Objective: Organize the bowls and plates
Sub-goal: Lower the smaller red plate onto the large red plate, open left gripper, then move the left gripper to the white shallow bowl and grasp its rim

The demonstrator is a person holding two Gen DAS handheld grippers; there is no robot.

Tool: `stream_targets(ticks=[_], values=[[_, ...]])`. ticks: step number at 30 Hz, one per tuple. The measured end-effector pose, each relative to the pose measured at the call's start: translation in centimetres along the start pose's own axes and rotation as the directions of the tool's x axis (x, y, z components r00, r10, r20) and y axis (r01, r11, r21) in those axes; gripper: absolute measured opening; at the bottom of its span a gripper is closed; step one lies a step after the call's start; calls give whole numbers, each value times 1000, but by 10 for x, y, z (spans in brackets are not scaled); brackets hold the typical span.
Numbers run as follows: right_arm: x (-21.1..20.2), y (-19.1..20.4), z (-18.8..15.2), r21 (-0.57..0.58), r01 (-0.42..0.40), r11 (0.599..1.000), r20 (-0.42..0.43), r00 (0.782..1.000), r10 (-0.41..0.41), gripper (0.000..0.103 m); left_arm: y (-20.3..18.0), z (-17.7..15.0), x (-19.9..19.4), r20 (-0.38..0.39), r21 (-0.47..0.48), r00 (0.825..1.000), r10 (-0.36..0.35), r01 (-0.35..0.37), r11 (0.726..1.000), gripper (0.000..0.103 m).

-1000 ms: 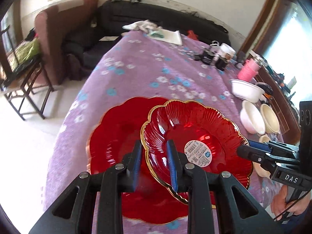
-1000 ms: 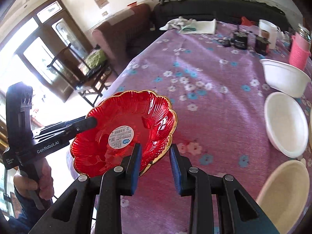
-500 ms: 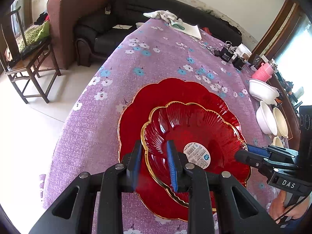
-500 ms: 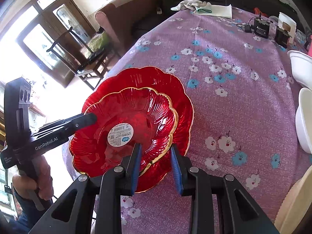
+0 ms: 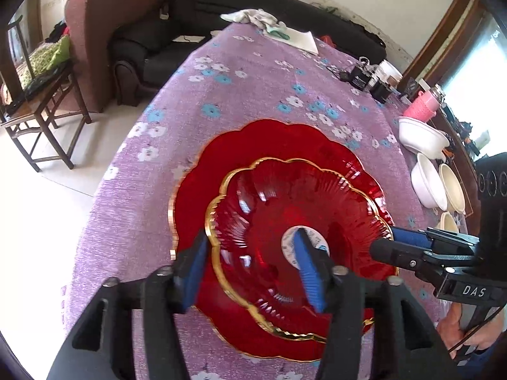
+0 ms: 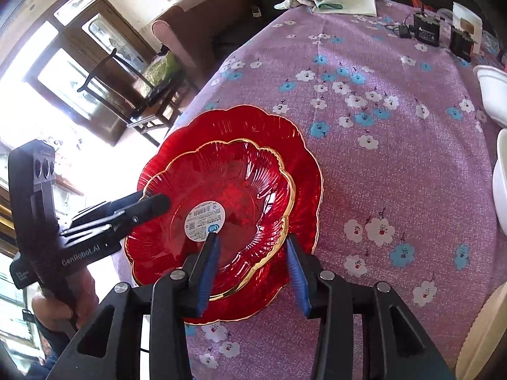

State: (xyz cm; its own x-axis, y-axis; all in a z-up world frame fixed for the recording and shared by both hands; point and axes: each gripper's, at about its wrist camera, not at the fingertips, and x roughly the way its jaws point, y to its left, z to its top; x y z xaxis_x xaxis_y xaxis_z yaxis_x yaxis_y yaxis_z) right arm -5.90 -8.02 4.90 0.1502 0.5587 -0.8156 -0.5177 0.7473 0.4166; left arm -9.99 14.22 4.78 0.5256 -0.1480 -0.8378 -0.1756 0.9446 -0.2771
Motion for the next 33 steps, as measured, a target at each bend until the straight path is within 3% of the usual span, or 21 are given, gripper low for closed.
stream_targets(ticks=[7,15,27,33], values=[[-2,-2,-1,60,-58,997,-4,998,58,58,-12,4,7,-44,23,999,18,-17,1000,77],[-8,-9,-2,138,-128,982,-7,991,130,65,-20,9,16,-122,52,991,58,-52,997,81],[-13,-8,-3,133,-138,981,-5,990,140,71,-20,10,-3,-74,46,997,38,-35,998,83],[-30,-16,-5,121,-139,983,44,990,134,71,-35,8,-9,-52,68,999,12,-8,998,83]])
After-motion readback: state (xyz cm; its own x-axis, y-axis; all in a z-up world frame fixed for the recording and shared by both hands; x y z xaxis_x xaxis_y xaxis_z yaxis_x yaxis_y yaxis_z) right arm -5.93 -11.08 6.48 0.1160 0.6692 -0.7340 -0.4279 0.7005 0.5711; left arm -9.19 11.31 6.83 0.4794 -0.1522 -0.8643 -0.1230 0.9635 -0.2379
